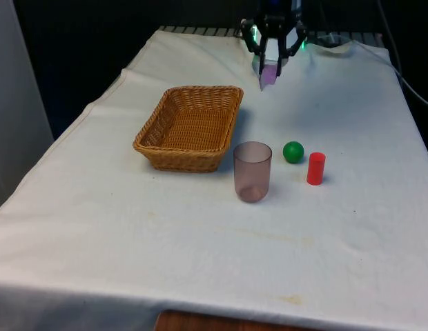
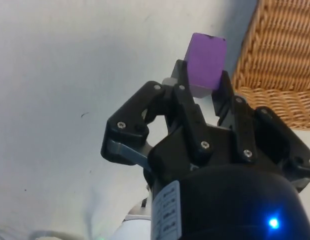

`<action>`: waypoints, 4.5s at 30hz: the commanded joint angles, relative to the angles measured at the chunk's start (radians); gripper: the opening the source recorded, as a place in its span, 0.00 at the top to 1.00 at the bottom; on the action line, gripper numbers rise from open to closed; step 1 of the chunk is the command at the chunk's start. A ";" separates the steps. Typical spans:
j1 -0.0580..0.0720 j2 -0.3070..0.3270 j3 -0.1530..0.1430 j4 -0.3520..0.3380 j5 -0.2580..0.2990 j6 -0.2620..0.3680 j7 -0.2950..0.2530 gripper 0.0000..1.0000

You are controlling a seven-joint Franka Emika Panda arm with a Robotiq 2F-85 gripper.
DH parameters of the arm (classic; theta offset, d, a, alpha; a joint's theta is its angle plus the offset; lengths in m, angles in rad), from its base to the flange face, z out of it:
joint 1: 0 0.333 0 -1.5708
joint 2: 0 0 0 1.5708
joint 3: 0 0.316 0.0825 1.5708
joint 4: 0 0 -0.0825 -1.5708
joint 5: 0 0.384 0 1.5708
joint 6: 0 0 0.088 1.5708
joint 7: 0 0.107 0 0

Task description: Pick up the triangular block and place it into the basket.

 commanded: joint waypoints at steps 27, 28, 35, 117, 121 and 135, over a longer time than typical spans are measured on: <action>-0.012 0.177 -0.164 0.141 0.003 0.038 -0.177 0.67; -0.008 0.173 -0.166 0.142 0.000 0.026 -0.171 0.67; -0.019 0.219 -0.211 0.135 0.016 0.080 -0.231 0.67; -0.007 0.258 -0.249 0.148 0.121 0.180 -0.314 0.00; -0.007 0.238 -0.243 0.161 0.130 0.155 -0.317 0.00; -0.007 0.218 -0.230 0.227 0.154 0.039 -0.323 0.00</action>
